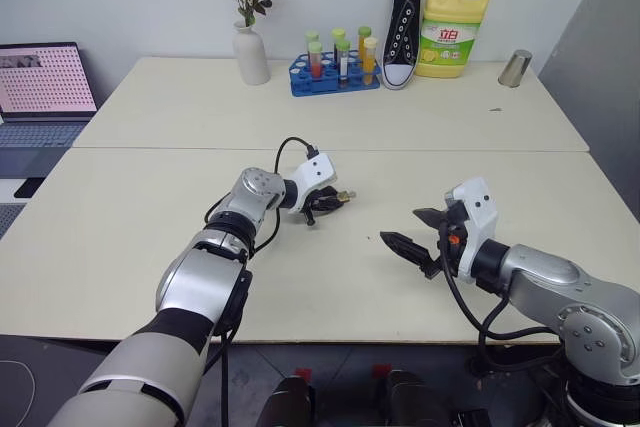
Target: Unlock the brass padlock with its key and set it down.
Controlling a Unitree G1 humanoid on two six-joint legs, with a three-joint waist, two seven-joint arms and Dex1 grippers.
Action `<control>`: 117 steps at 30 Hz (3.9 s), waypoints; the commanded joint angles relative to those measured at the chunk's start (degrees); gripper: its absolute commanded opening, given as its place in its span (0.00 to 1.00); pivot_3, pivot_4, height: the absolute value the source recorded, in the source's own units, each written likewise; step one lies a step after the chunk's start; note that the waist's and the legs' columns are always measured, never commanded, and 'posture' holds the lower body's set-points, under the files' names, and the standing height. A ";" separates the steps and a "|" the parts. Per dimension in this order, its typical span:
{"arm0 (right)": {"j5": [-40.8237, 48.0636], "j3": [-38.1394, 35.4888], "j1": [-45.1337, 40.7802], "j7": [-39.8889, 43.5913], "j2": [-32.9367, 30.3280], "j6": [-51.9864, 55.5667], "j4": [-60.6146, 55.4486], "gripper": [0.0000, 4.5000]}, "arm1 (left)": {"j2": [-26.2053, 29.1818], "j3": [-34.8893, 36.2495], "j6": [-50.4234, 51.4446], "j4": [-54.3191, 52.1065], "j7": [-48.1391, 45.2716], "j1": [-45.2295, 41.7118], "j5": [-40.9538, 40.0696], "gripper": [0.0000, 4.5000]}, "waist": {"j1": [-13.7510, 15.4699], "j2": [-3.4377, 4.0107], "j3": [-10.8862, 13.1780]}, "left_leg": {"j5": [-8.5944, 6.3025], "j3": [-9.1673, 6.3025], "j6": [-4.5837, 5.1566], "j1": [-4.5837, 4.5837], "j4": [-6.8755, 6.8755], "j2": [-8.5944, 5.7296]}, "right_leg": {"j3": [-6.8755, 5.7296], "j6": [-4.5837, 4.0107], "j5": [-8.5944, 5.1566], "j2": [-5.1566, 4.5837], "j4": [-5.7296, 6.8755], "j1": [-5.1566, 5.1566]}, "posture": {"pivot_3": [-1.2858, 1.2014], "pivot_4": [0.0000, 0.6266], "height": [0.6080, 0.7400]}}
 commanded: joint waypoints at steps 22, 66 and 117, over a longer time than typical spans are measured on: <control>-2.91 4.85 8.23 14.60 -12.74 -15.87 -1.43 1.00 | 20.67 2.98 13.60 -70.79 -14.53 45.18 -13.35 0.21 | 0.29 0.15 0.06 | -0.01 -0.01 -0.03 -0.15 -0.04 0.09 | 0.01 -0.09 -0.04 0.00 -0.09 -0.13 | 0.52 0.24 1.00; -2.06 5.88 6.69 13.84 -12.40 -16.57 -1.49 1.00 | 26.01 -5.43 25.07 -69.63 -12.40 42.01 -10.73 0.21 | -0.07 0.22 -0.01 | -0.01 0.07 -0.03 0.04 -0.08 0.14 | 0.04 -0.10 -0.04 0.05 -0.05 -0.04 | 0.52 0.24 1.00; -0.98 14.03 -5.54 15.97 0.22 -15.06 10.48 0.00 | 20.63 -2.20 -54.34 -55.19 27.33 34.81 12.06 0.21 | 0.04 0.15 0.01 | 0.01 0.01 -0.05 -0.19 -0.05 0.03 | -0.01 -0.11 -0.03 -0.04 -0.05 -0.22 | 0.52 0.24 1.00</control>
